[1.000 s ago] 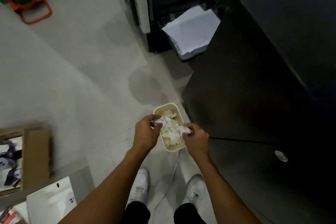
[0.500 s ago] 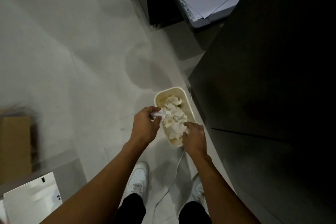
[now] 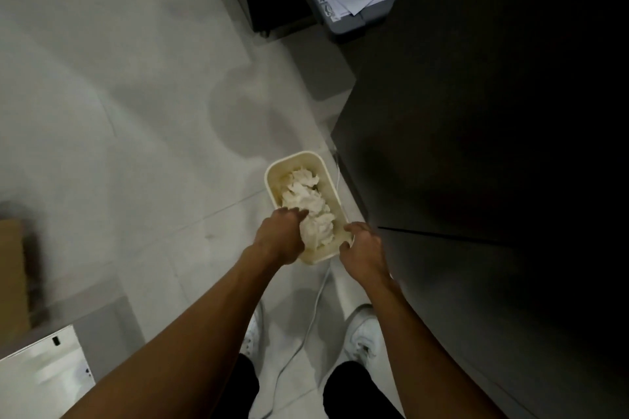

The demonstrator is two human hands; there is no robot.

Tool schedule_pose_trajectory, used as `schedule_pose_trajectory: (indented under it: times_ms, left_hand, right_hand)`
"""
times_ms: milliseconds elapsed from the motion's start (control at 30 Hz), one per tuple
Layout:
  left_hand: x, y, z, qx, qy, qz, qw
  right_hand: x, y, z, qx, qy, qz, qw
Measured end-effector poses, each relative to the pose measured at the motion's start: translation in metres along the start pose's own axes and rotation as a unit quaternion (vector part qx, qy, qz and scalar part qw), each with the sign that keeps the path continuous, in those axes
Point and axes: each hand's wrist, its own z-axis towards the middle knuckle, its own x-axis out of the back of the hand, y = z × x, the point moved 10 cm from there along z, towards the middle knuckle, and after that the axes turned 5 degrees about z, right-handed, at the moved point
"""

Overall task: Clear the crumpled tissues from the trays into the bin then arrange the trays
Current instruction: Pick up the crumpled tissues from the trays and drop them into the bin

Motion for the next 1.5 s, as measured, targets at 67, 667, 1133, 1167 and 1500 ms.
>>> schedule_pose_trajectory:
  times_ms: [67,667,1133,1167,1500]
  left_hand:
    - [0.01,-0.003,-0.009,0.013,0.032,-0.003,0.999]
    - [0.201,0.072,-0.208,-0.042,0.144,-0.158,0.976]
    - [0.406,0.237,-0.368,-0.217,0.216,-0.217,0.927]
    - [0.414,0.255,-0.379,-0.239,0.215,-0.211,0.923]
    - [0.426,0.442,-0.465,-0.408,0.183,-0.145,0.883]
  right_hand:
    - [0.008,0.001,-0.004,-0.008,0.005,0.007,1.0]
    - [0.175,-0.153,-0.183,0.021,0.063,0.106,0.992]
    - [0.405,-0.268,-0.373,0.144,0.256,0.188,0.937]
    - [0.422,-0.266,-0.386,0.144,0.272,0.189,0.932]
    - [0.565,-0.193,-0.509,0.124,0.433,0.202,0.869]
